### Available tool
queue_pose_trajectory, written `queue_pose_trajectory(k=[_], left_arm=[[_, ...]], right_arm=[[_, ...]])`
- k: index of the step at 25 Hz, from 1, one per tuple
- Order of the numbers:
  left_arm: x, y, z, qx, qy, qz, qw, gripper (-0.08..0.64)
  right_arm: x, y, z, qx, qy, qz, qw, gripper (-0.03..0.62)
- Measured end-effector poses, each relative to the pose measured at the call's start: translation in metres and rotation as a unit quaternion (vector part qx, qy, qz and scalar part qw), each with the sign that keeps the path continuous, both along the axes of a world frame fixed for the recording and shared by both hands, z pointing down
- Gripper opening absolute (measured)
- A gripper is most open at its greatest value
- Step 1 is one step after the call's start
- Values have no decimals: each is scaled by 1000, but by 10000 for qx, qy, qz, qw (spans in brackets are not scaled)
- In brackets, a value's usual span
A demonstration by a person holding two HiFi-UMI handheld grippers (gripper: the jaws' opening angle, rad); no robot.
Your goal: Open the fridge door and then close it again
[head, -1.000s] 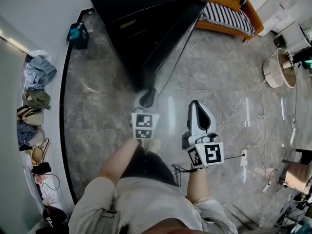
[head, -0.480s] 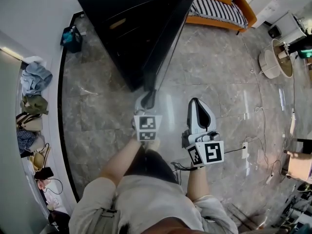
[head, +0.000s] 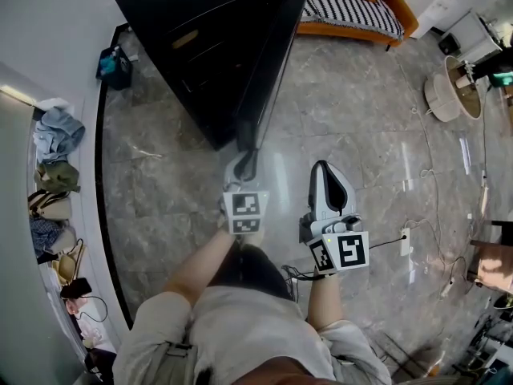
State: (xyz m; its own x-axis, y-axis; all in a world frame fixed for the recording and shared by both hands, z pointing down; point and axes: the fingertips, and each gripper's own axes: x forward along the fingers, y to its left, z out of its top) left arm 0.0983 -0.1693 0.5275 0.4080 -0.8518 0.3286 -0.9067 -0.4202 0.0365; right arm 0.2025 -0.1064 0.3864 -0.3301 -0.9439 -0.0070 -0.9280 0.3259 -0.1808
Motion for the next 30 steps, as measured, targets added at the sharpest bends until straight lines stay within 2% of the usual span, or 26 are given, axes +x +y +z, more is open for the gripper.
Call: queue_pose_trajectory(k=[8,20,25,30], left_arm=[[0,0,1,22,-8,-8,10000,34],[-12,-5,0,-6,113,115,9999,32],[-8,-3,0,-123,136,37,9998,32],[-4,-1,-2,-186,189,-204,9994,34]], right_arm=[[0,-1,-4,63,-45,49,10000,2],[-24,-4,-22,114,150,393,9991,3],[-28,-4,-27,164,202,290,9992,3],[-21,-5,-36,212,210,-15,9996,3]])
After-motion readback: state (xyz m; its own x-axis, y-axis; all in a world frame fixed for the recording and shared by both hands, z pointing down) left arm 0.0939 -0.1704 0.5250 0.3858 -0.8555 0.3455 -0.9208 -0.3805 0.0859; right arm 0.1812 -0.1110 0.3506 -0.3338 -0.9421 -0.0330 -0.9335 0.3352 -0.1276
